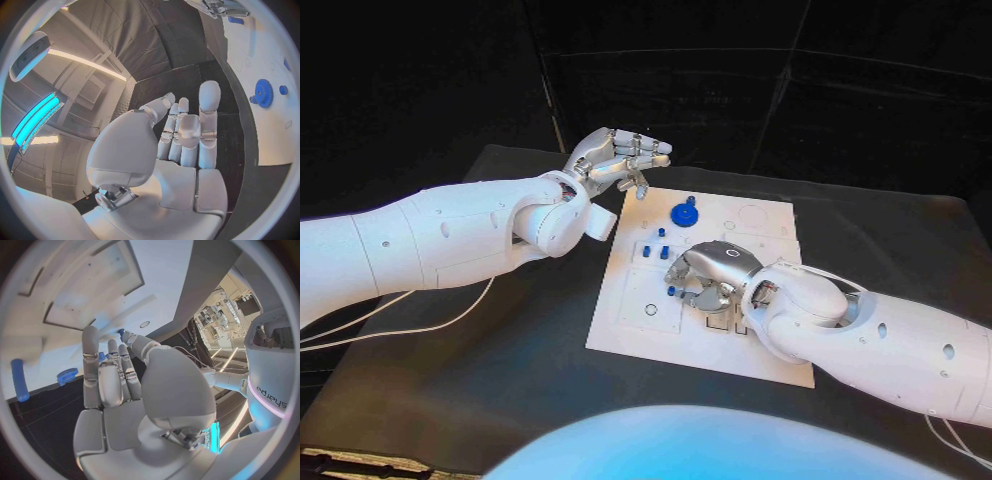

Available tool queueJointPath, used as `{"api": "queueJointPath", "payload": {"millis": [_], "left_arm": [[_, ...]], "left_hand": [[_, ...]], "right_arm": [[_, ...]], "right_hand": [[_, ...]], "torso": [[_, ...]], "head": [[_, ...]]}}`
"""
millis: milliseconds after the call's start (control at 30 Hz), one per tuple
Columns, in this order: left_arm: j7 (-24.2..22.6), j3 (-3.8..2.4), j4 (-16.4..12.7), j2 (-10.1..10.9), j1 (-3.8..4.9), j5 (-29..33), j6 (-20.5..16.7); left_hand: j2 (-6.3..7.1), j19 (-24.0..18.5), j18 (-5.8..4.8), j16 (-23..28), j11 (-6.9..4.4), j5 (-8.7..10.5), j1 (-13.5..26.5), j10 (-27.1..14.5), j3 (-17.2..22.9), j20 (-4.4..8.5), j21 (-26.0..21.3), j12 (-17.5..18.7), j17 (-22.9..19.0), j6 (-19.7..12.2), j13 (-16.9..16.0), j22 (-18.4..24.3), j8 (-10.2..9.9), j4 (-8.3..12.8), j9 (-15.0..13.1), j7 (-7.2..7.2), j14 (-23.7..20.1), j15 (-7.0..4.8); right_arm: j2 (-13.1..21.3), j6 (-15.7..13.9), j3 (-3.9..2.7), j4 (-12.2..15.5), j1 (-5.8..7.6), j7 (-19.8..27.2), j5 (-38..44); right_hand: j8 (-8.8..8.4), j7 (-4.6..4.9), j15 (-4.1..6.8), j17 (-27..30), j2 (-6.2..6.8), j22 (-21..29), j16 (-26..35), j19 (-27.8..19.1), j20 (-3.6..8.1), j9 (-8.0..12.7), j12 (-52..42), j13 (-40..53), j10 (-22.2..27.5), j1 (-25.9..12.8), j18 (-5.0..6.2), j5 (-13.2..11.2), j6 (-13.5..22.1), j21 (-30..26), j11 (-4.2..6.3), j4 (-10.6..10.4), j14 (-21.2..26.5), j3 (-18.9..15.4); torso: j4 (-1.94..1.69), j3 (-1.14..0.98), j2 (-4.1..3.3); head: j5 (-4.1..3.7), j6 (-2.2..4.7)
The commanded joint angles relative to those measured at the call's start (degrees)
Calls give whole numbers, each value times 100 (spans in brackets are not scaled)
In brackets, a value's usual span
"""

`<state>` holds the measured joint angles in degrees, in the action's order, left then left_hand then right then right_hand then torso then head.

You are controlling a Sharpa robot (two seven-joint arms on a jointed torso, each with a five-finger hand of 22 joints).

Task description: Assemble the parts on the task board

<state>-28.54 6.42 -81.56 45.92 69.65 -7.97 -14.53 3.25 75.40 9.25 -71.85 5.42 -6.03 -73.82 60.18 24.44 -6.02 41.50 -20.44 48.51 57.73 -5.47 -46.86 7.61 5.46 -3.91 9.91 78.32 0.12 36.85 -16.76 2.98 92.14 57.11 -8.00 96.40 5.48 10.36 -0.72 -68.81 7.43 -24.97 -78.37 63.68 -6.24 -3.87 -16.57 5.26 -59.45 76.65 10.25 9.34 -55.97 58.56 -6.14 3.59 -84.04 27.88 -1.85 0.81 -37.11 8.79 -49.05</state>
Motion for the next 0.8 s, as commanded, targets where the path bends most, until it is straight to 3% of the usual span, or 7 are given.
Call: {"api": "queueJointPath", "payload": {"millis": [33, 167, 333, 467, 567, 667, 800], "left_arm": [[-10, -3, -7, 19, 10, 15, 69], [3, -3, -1, 39, 10, 16, 74], [9, -2, 4, 37, 9, 16, 85], [8, -2, 1, 33, 9, 16, 95], [6, -2, 3, 31, 9, 16, 105], [11, -2, 11, 29, 9, 16, 111], [14, -1, 23, 18, 8, 16, 115]], "left_hand": [[1, 12, 27, -9, 13, -7, 10, -43, -2, 2, -20, -20, -5, -26, -8, 10, 1, -2, -1, -1, -11, 39], [1, 12, 27, -9, 13, -7, 10, -43, -2, 2, -20, -20, -5, -26, -8, 10, 1, -2, -1, -1, -11, 39], [1, 12, 27, -9, 13, -7, 10, -43, -2, 2, -20, -20, -5, -26, -8, 10, 1, -2, -1, -1, -11, 39], [-1, 10, 27, -9, 13, -7, 10, -47, -2, 1, -23, -22, -7, -27, -8, 12, 2, -2, -1, -1, -13, 40], [-3, 9, 28, -8, 14, -8, 9, -50, -1, 0, -25, -25, -9, -29, -8, 13, 3, -2, -1, -1, -14, 41], [-2, 11, 26, -10, 14, -8, 9, -51, -1, 0, -16, -25, -6, -30, -8, 5, 3, -2, -1, -1, -13, 41], [-2, 11, 26, -10, 14, -8, 9, -51, -1, 0, -16, -25, -6, -30, -8, 5, 3, -2, -1, -1, -13, 41]], "right_arm": [[186, -287, -3, 127, 9, 3, -198], [525, -554, -12, 393, 44, 8, -359], [830, -637, -51, 550, 244, -42, -677], [1028, -303, -164, 470, 442, -317, -870], [1139, -83, -201, 432, 523, -445, -915], [1279, 181, -227, 427, 582, -576, -886], [1390, 431, -240, 433, 614, -686, -726]], "right_hand": [[-8, 6, -20, 25, -23, 7, 30, -3, -33, -11, -7, -9, 27, -25, 35, 36, 1, -21, -1, -18, -183, -14], [-19, 20, -27, 66, 50, 11, 53, -4, -39, -6, -20, -19, 35, -29, 36, 17, 20, -24, -10, 4, -174, -58], [-47, -4, -26, 82, 84, 17, 63, -10, -41, 2, -26, -31, 51, -13, 38, -16, 74, -32, -4, 24, -167, -79], [-133, -61, -26, 205, 164, 44, 137, -37, -47, 14, 61, -95, 329, -105, 40, -115, 257, -71, -2, -20, -137, -214], [-148, -46, -41, 300, 185, 68, 193, -57, -58, 6, 71, -121, 517, -101, 36, -145, 332, -110, -19, -26, -112, -344], [-153, -94, -40, 369, 204, 96, 233, -70, -63, 1, 51, -133, 715, -88, 38, -147, 418, -151, -14, -38, -91, -539], [-101, -177, -45, 424, 189, 138, 259, -75, -69, -16, -65, -124, 871, -49, 37, -110, 382, -209, -17, -87, -79, -873]], "torso": [[10, -4, 9], [23, -2, 14], [33, -4, 13], [36, -3, 14], [29, -1, 14], [15, -7, 2], [21, 7, 1]], "head": [[7, 6], [-12, 30], [-103, 83], [-201, 117], [-238, 142], [-305, 157], [-384, 178]]}}
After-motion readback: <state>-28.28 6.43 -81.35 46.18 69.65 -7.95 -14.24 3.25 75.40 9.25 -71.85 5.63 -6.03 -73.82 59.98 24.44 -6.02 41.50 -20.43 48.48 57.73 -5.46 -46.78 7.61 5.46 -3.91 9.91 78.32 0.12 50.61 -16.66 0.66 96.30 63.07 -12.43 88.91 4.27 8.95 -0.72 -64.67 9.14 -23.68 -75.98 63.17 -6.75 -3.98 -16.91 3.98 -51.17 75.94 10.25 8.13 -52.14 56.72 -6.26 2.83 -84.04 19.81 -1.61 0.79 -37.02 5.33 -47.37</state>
